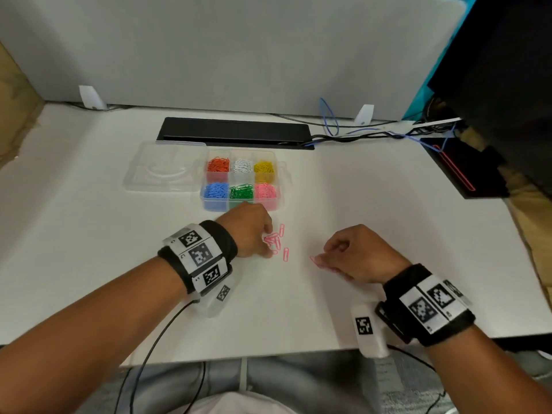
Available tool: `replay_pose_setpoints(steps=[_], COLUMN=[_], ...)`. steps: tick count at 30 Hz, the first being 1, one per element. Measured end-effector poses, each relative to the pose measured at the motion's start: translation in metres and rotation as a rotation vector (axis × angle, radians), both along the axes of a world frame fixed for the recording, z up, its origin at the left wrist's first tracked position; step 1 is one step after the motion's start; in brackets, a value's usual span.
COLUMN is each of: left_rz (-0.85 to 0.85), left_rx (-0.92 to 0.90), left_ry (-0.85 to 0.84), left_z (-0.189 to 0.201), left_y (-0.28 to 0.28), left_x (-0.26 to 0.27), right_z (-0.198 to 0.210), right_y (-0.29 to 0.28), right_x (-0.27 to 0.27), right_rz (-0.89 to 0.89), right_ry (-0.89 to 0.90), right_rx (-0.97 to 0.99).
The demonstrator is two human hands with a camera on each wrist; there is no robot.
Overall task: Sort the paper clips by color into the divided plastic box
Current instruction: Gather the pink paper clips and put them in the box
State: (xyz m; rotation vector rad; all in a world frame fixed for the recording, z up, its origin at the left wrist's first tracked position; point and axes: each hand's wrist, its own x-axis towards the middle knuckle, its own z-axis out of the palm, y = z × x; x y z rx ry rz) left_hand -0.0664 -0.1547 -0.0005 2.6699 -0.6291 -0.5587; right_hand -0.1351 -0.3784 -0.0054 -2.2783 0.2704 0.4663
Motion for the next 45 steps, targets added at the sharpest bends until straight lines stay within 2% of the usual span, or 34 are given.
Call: replay_pose_setpoints(steps=[6,10,20,25,30,33,38,42,45], left_rz=[-0.041,-0.067,-0.163,-0.027,0.211,0.314,0.356,0.276,0.228], left_rx=[-0.040,-0.033,0.264,0.091,-0.062,-0.102,-0.097,-0.169,-0.253], left_ry=[0.051,0.061,-0.182,-0.065,-0.137,-0.098,-0.129,-0.147,-0.097], left_z=[0.001,0.000,0.003,0.020,0.057,0.057,0.042,0.042,0.043], left_y=[-0.004,-0.002,-0.018,-0.014,-0.011,-0.015,-0.014,-0.006,0.001], left_x=[0.003,0.000,-0.007,0.006,0.043,0.062,0.079,0.076,0.056], right_z=[-0.001,-0.007,-0.018,-0.017,-0.017,-0.018,-0.018,-0.018,-0.013], right_y=[0.008,0.010,0.004,0.003,0.003,0.003,0.001,0.002,0.000], right_x=[0.000,0.001,0.000,-0.001,0.000,0.000,-0.001,-0.001,-0.004], right_rz=[-0.008,0.012,-0.062,-0.071,-0.090,-0.095,-0.078,-0.066,-0.033], right_ry=[-0.067,-0.110,-0.144,-0.141,-0.140,-0.132,-0.139,-0.160,-0.143], right_rx=[0.099,0.094,0.193,0.223,0.253,0.252,0.227,0.184,0.096])
